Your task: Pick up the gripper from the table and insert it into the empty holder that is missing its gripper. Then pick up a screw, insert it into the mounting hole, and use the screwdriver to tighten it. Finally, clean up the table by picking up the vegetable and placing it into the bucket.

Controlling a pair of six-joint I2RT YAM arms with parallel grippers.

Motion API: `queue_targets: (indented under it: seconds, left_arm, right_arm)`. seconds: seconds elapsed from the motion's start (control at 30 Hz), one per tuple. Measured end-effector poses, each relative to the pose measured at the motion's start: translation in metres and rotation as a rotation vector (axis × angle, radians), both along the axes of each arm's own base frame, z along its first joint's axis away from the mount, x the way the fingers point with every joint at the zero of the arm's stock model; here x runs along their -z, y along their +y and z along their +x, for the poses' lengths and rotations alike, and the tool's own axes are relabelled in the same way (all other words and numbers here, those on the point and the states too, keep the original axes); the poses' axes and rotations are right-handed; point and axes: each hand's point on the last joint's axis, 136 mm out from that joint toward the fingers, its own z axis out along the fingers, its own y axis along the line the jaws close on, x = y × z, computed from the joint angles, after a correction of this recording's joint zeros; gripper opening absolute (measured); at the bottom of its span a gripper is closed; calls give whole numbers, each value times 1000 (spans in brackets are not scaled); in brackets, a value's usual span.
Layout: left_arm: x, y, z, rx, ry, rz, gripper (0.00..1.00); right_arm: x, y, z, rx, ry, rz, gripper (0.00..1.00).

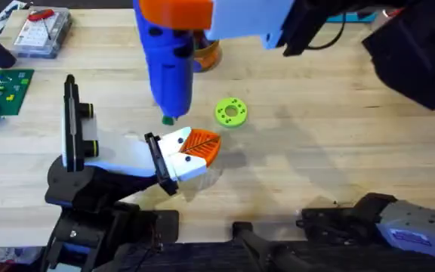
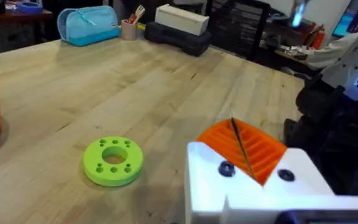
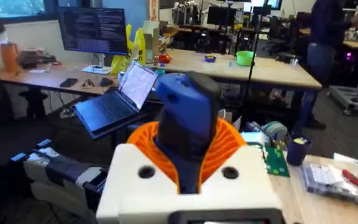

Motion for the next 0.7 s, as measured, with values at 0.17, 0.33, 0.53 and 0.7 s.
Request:
queue_targets:
  seconds: [0.17, 0.33, 0.53, 0.7]
  left_arm:
    - [0, 0, 0, 0, 1, 0, 10]
    - [0, 0, 0, 0, 1, 0, 10]
    - [0, 0, 0, 0, 0, 0, 10]
    - [0, 1, 2, -12, -8, 5, 10]
  right_arm:
    - [-8, -1, -2, -7, -8, 3, 111]
    - [-13, 0, 1, -18, 25, -27, 109]
    - [-28, 4, 9, -40, -10, -17, 110]
    - [-25, 6, 8, -57, -23, -21, 109]
